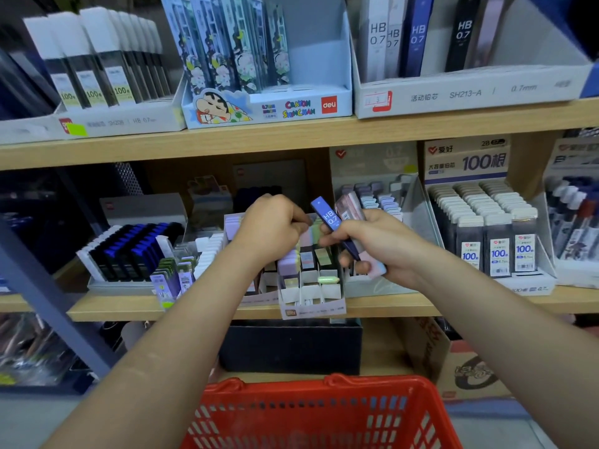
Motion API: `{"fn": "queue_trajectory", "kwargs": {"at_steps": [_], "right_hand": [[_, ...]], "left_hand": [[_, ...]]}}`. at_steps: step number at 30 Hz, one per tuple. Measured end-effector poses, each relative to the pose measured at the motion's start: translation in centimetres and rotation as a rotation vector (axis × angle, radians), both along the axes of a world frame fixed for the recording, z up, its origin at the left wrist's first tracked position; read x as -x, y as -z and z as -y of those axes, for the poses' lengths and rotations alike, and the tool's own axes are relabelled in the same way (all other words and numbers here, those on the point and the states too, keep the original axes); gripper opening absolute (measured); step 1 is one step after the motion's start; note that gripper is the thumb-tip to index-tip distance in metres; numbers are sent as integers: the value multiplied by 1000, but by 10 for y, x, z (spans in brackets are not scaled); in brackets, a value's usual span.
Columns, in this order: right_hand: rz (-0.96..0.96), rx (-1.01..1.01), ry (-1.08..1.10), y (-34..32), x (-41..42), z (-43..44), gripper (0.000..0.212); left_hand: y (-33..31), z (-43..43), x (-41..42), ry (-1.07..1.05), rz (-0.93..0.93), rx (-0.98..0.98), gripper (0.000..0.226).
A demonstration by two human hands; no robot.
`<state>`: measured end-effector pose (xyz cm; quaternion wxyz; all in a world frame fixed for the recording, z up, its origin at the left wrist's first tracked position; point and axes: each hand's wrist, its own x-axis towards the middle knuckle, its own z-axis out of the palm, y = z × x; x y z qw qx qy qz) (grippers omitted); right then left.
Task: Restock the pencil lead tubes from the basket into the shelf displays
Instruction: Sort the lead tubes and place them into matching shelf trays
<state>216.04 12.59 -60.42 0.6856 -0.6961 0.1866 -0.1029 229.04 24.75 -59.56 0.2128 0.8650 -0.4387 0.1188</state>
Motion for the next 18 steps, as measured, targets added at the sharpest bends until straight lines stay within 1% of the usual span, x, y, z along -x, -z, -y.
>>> {"fn": "queue_trajectory", "kwargs": {"at_steps": [5, 7, 10, 12, 16, 18], "right_hand": [[35, -74, -2, -4, 5, 0, 19], [33, -93, 7, -6, 7, 0, 19], [25, -93, 37, -7, 10, 0, 23], [27, -80, 48, -8, 11, 0, 24], [34, -62, 55, -8, 15, -1, 24], [37, -61, 40, -8, 16, -2, 25]], "left_hand": [[-2, 2, 3, -91, -59, 25, 15], [-3, 4, 7, -86, -104, 34, 18], [-3, 7, 10, -40, -222, 91, 29], [-2, 8, 10, -33, -213, 116, 29], [2, 10, 9, -39, -136, 111, 21], [3, 9, 8, -34, -128, 113, 18]]}}
